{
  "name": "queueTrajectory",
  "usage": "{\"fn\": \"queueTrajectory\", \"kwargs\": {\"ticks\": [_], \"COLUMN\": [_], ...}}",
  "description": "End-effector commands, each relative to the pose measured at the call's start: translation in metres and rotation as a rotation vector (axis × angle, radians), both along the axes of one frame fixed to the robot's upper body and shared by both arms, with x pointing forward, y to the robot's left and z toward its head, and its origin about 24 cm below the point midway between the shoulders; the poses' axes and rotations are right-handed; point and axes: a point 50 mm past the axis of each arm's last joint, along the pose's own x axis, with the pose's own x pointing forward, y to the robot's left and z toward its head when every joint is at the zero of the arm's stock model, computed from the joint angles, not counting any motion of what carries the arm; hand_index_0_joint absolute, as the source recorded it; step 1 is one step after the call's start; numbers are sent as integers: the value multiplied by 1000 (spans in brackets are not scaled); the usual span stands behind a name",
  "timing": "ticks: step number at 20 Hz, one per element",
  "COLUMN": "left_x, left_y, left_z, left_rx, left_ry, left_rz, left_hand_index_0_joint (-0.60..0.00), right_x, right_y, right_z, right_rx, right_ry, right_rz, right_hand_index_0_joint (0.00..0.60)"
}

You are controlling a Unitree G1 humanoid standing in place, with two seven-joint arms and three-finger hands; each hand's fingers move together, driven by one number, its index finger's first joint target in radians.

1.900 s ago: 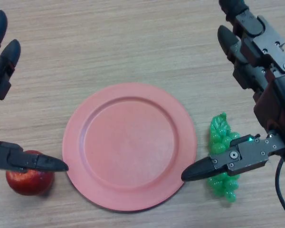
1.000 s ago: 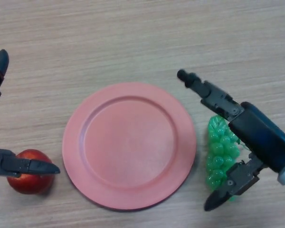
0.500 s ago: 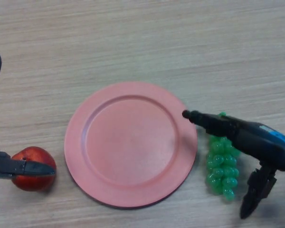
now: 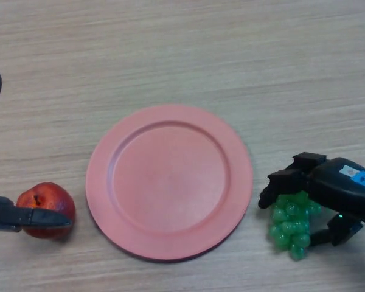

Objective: Pick up the green grapes and place it on the plate

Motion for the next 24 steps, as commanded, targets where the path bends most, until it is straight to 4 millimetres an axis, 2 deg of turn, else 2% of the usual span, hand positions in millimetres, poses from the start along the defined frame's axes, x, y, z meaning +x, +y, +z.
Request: {"fn": "queueTrajectory", "kwargs": {"ticks": [1, 4, 8, 9, 12, 15, 19, 21, 24], "left_x": [-16, -16, -16, -17, -17, -19, -22, -22, -22], "left_y": [4, 4, 3, 3, 2, 3, 7, 8, 9], "left_z": [30, 29, 29, 28, 27, 28, 28, 27, 26], "left_rx": [109, 110, 104, 102, 100, 89, 72, 66, 62], "left_ry": [-224, -222, -222, -222, -222, -225, -226, -228, -228], "left_rz": [66, 60, 54, 53, 51, 39, 40, 41, 43], "left_hand_index_0_joint": [0, 0, 0, 0, 0, 0, 0, 0, 0], "right_x": [9, 7, -1, -3, 0, 3, 0, -1, -5], "right_y": [-23, -25, -3, 9, 41, 85, 133, 150, 167], "right_z": [27, 39, 82, 94, 124, 155, 171, 171, 171], "right_rx": [-57, -67, 28, 60, 52, 89, 226, 255, 244], "right_ry": [-195, -238, -246, -217, -285, -341, -255, -230, -246], "right_rz": [-56, -42, -13, -6, 24, 87, 108, 121, 161], "right_hand_index_0_joint": [600, 600, 600, 600, 600, 600, 600, 600, 600]}}
